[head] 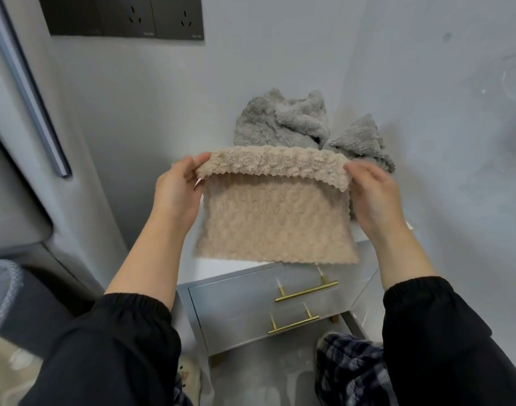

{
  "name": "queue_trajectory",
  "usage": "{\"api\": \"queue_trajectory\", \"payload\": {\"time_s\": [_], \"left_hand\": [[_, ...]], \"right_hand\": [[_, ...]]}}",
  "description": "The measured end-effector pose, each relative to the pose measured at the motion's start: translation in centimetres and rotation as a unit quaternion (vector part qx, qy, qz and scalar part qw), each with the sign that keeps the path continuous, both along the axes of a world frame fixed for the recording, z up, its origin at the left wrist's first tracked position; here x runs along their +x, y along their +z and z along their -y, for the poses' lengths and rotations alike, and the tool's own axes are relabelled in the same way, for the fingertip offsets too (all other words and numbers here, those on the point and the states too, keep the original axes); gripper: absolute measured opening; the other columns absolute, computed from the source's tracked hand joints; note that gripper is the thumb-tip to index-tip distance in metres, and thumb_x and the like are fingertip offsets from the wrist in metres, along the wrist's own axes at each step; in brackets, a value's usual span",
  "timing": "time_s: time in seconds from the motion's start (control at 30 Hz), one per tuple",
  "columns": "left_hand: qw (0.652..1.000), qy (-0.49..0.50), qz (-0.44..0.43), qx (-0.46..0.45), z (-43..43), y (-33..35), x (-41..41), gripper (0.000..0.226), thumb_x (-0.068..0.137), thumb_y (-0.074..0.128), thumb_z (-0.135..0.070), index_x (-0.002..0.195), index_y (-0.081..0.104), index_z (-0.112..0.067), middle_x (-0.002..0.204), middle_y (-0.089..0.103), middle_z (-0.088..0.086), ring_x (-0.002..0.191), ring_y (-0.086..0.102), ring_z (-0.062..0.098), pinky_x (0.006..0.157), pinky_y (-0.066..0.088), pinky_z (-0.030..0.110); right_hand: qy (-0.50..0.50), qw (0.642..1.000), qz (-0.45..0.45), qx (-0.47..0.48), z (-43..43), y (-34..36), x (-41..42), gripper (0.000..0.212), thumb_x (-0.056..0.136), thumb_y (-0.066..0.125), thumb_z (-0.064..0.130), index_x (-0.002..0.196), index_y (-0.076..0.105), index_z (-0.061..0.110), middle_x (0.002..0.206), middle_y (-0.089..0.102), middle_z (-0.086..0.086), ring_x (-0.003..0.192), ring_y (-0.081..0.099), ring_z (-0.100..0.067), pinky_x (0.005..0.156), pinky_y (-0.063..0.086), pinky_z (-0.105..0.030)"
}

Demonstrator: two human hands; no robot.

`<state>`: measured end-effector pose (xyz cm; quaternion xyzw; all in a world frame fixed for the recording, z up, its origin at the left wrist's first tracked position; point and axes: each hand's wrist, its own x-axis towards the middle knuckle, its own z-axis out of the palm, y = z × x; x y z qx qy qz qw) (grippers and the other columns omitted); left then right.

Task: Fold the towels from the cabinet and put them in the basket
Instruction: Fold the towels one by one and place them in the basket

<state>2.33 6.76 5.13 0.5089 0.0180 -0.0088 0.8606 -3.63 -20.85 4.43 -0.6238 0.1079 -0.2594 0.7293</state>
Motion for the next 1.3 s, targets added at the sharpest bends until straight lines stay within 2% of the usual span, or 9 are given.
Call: {"api": "queue_trajectory", "payload": {"time_s": [0.17, 0.33, 0.43, 0.63, 0.77, 0.93, 1.0, 1.13, 1.3], "left_hand": [[0.993, -0.003, -0.111, 0.048, 0.3, -1.3, -0.4, 0.017, 0.093, 0.052, -0.011, 0.087, 0.067, -0.007, 0.087, 0.063, 0.004, 0.08, 0.06, 0.016, 0.075, 0.055, 0.028], [0.973, -0.011, -0.129, 0.192, -0.1, -1.7, -0.7, 0.011, 0.088, 0.06, -0.004, 0.088, 0.07, -0.008, 0.082, 0.058, 0.006, 0.07, 0.058, 0.017, 0.054, 0.056, 0.022], [0.953, -0.02, -0.11, 0.282, -0.2, -1.8, -1.3, 0.022, 0.09, 0.052, 0.003, 0.082, 0.069, -0.008, 0.072, 0.053, 0.007, 0.061, 0.053, 0.016, 0.05, 0.055, 0.021], [0.88, -0.064, -0.09, 0.462, -1.2, -2.2, -2.0, 0.029, 0.087, 0.049, 0.008, 0.083, 0.071, -0.009, 0.078, 0.059, 0.009, 0.067, 0.058, 0.019, 0.065, 0.057, 0.028], [0.84, -0.097, -0.071, 0.53, -1.6, -2.4, -2.2, 0.029, 0.084, 0.051, 0.008, 0.074, 0.069, -0.012, 0.07, 0.059, 0.008, 0.063, 0.058, 0.019, 0.053, 0.053, 0.022], [0.86, -0.109, -0.059, 0.495, -1.9, -1.8, -1.8, 0.031, 0.085, 0.048, 0.011, 0.077, 0.068, -0.01, 0.073, 0.055, 0.009, 0.066, 0.058, 0.018, 0.051, 0.055, 0.019], [0.852, -0.125, -0.055, 0.505, -2.1, -1.7, -1.7, 0.031, 0.085, 0.048, 0.012, 0.079, 0.068, -0.01, 0.073, 0.055, 0.008, 0.066, 0.058, 0.018, 0.051, 0.054, 0.02], [0.802, -0.182, -0.058, 0.565, -1.9, -1.8, -2.1, 0.027, 0.083, 0.05, 0.011, 0.085, 0.069, -0.007, 0.07, 0.054, 0.007, 0.062, 0.057, 0.016, 0.054, 0.054, 0.022], [0.676, -0.209, -0.031, 0.706, -2.1, -1.5, -2.1, 0.015, 0.077, 0.064, -0.006, 0.067, 0.07, -0.015, 0.077, 0.066, -0.001, 0.07, 0.056, 0.015, 0.062, 0.045, 0.023]], "right_hand": [[-0.03, 0.987, -0.157, 0.01, 0.7, -1.1, -0.7, 0.022, 0.086, 0.058, -0.006, 0.077, 0.064, 0.014, 0.083, 0.06, -0.006, 0.075, 0.058, -0.017, 0.057, 0.051, -0.024], [0.005, 0.982, -0.176, 0.069, 0.8, -0.7, -2.5, 0.02, 0.09, 0.051, -0.006, 0.082, 0.058, 0.011, 0.084, 0.056, -0.009, 0.043, 0.061, -0.012, 0.043, 0.049, -0.017], [0.04, 0.972, -0.23, 0.012, 0.6, -1.0, -4.1, 0.019, 0.089, 0.053, -0.007, 0.083, 0.059, 0.011, 0.081, 0.058, -0.008, 0.049, 0.062, -0.015, 0.044, 0.051, -0.019], [0.054, 0.947, -0.3, -0.101, 0.1, -2.3, -5.2, 0.02, 0.084, 0.059, -0.01, 0.083, 0.061, 0.009, 0.079, 0.054, -0.008, 0.063, 0.053, -0.016, 0.044, 0.054, -0.021], [0.048, 0.94, -0.314, -0.124, 0.1, -3.3, -5.2, 0.023, 0.082, 0.06, -0.012, 0.079, 0.06, 0.01, 0.086, 0.055, -0.013, 0.063, 0.053, -0.019, 0.044, 0.054, -0.024], [0.072, 0.955, -0.278, -0.076, 0.6, -2.5, -5.6, 0.022, 0.083, 0.059, -0.012, 0.081, 0.06, 0.009, 0.085, 0.055, -0.013, 0.069, 0.056, -0.019, 0.053, 0.057, -0.028], [0.096, 0.958, -0.267, -0.051, 1.0, -2.0, -5.8, 0.022, 0.084, 0.057, -0.012, 0.082, 0.059, 0.009, 0.081, 0.057, -0.011, 0.068, 0.057, -0.018, 0.053, 0.057, -0.027], [0.107, 0.924, -0.334, -0.151, 1.3, -2.4, -5.6, 0.022, 0.082, 0.058, -0.014, 0.082, 0.058, 0.008, 0.074, 0.053, -0.011, 0.061, 0.053, -0.019, 0.052, 0.056, -0.029], [0.091, 0.882, -0.382, -0.261, 1.1, -3.1, -5.4, 0.019, 0.08, 0.065, -0.008, 0.079, 0.054, 0.008, 0.069, 0.057, -0.008, 0.055, 0.055, -0.018, 0.048, 0.052, -0.027]]}}
